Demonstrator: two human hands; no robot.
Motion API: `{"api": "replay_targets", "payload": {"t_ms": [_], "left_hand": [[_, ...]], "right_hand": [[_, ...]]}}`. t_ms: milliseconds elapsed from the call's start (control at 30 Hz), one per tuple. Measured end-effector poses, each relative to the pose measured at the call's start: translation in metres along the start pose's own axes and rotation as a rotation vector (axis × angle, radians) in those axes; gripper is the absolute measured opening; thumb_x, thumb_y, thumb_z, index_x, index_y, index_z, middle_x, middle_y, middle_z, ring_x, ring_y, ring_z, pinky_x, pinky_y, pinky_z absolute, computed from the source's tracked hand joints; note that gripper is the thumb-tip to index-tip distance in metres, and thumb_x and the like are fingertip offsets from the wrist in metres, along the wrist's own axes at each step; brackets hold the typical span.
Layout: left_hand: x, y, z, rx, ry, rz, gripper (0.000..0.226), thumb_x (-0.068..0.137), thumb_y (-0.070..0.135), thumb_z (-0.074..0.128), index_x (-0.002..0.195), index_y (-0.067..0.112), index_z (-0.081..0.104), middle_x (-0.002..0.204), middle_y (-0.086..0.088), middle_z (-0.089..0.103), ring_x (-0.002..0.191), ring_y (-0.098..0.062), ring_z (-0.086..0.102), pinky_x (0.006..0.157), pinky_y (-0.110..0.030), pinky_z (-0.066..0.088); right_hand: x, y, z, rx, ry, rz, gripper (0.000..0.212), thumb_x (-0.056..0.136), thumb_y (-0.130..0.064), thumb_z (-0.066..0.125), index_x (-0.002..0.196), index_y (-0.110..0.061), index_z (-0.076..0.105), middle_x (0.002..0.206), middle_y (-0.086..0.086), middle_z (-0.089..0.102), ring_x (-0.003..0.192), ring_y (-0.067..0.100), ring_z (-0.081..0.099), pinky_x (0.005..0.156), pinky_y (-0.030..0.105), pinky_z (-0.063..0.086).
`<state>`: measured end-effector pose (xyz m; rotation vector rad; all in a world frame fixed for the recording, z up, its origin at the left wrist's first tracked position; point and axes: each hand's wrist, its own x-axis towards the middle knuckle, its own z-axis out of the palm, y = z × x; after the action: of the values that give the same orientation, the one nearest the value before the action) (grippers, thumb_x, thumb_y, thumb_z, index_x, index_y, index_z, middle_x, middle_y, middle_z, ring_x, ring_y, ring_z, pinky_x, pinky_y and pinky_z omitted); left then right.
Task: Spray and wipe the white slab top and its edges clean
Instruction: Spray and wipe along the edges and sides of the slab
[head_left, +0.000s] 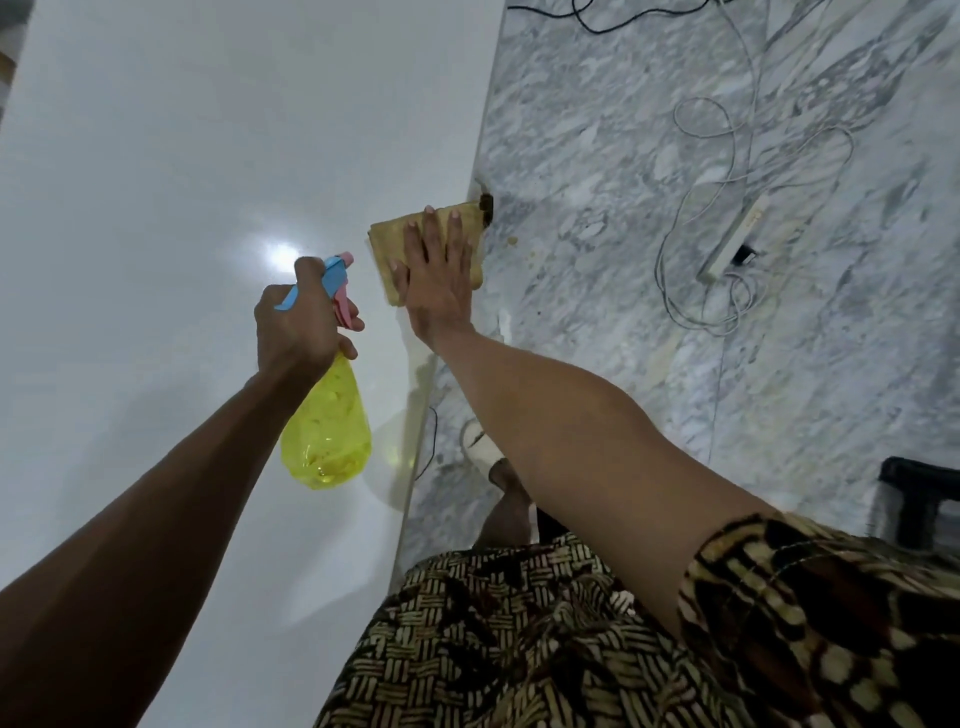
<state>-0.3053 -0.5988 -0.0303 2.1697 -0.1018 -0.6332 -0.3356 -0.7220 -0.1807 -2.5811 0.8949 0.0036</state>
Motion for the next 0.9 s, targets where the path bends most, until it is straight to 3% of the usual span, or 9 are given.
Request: {"api": "replay_targets", "payload": {"t_ms": [167, 367, 533, 633, 700, 833, 900], "left_hand": [[-0.041, -0.023, -0.014, -0.044, 0.051, -0.02, 0.06, 0.1, 0.044, 0.03, 0.134, 0.019, 0.072, 0.082, -0.014, 0.065, 0.089, -0.039, 0.075, 0.059, -0.038, 0.056], [-0.103, -0.055, -0.026, -0.068, 0.087, -0.006, 0.065, 0.093, 0.048, 0.029, 0.133, 0.019, 0.071, 0.082, -0.015, 0.065, 0.081, -0.029, 0.073, 0.053, -0.036, 0.054], [-0.157, -0.091, -0.036, -0.097, 0.134, -0.072, 0.05, 0.109, 0.038, 0.029, 0.129, 0.023, 0.072, 0.08, -0.015, 0.064, 0.083, -0.031, 0.072, 0.047, -0.029, 0.054], [-0.188, -0.11, -0.048, -0.11, 0.147, -0.086, 0.056, 0.098, 0.048, 0.03, 0.124, 0.022, 0.072, 0.077, -0.014, 0.065, 0.084, -0.036, 0.073, 0.052, -0.034, 0.054], [-0.204, -0.123, -0.057, -0.126, 0.177, -0.114, 0.048, 0.103, 0.045, 0.031, 0.114, 0.023, 0.072, 0.076, -0.013, 0.065, 0.09, -0.043, 0.075, 0.052, -0.034, 0.053], [-0.233, -0.158, -0.081, -0.089, 0.2, -0.114, 0.053, 0.105, 0.044, 0.03, 0.127, 0.019, 0.07, 0.083, -0.016, 0.067, 0.087, -0.039, 0.075, 0.057, -0.036, 0.055], [-0.248, -0.176, -0.093, -0.094, 0.205, -0.125, 0.046, 0.11, 0.039, 0.03, 0.12, 0.02, 0.071, 0.088, -0.021, 0.068, 0.085, -0.036, 0.074, 0.056, -0.036, 0.054]], "right_hand": [[-0.055, -0.012, 0.017, 0.027, 0.02, -0.027, 0.054, 0.106, -0.039, 0.028, 0.154, -0.014, 0.032, 0.165, 0.011, 0.017, 0.152, 0.04, 0.004, 0.121, 0.054, 0.01], [-0.11, -0.031, 0.029, 0.097, 0.005, -0.012, 0.053, 0.106, -0.036, 0.028, 0.155, -0.014, 0.027, 0.166, 0.01, 0.01, 0.152, 0.04, -0.003, 0.122, 0.051, 0.007], [-0.165, -0.047, 0.043, 0.066, -0.022, 0.004, 0.055, 0.106, -0.038, 0.026, 0.156, -0.015, 0.025, 0.166, 0.011, 0.008, 0.151, 0.042, -0.002, 0.122, 0.052, 0.003], [-0.198, -0.058, 0.052, 0.091, -0.025, 0.004, 0.054, 0.106, -0.037, 0.028, 0.155, -0.015, 0.027, 0.166, 0.01, 0.009, 0.151, 0.042, -0.003, 0.122, 0.053, 0.003], [-0.22, -0.065, 0.056, 0.108, -0.02, 0.012, 0.054, 0.106, -0.035, 0.031, 0.155, -0.014, 0.027, 0.166, 0.01, 0.009, 0.151, 0.042, -0.003, 0.122, 0.052, 0.003], [-0.266, -0.08, 0.068, 0.133, 0.008, 0.007, 0.052, 0.106, -0.034, 0.032, 0.155, -0.014, 0.03, 0.166, 0.01, 0.011, 0.151, 0.041, -0.002, 0.123, 0.052, 0.003], [-0.292, -0.086, 0.077, 0.133, 0.018, 0.014, 0.052, 0.106, -0.034, 0.033, 0.155, -0.014, 0.03, 0.166, 0.01, 0.012, 0.152, 0.041, -0.001, 0.123, 0.051, 0.002]]}}
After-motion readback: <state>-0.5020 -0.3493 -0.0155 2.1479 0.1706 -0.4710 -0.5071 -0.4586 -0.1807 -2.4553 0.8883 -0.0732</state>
